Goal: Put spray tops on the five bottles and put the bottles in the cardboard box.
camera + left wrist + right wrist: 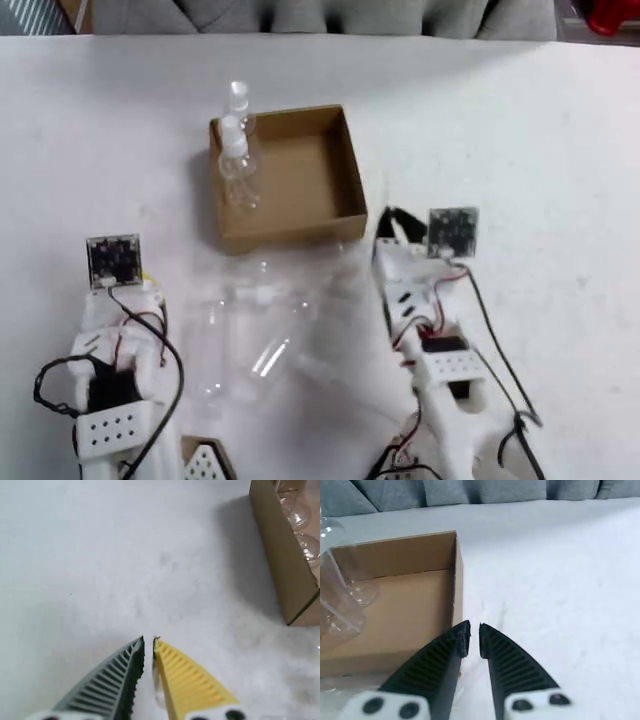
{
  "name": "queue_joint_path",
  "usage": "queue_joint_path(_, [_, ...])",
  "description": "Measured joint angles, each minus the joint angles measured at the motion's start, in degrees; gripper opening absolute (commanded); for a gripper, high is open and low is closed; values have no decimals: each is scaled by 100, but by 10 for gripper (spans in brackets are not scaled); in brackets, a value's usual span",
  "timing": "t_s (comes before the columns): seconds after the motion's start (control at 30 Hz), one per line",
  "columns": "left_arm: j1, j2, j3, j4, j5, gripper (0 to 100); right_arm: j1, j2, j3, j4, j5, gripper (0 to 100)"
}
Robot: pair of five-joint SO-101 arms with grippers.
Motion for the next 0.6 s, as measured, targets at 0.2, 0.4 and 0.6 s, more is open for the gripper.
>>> queue_joint_path(0.2, [0,0,0,0,0,38,-105,-642,211,721,-9,15])
queue_joint_path(0.4, [0,0,0,0,0,38,-237,-712,211,853,202,15])
queue_joint_path(0.6, [0,0,0,0,0,38,-563,-633,220,853,598,15])
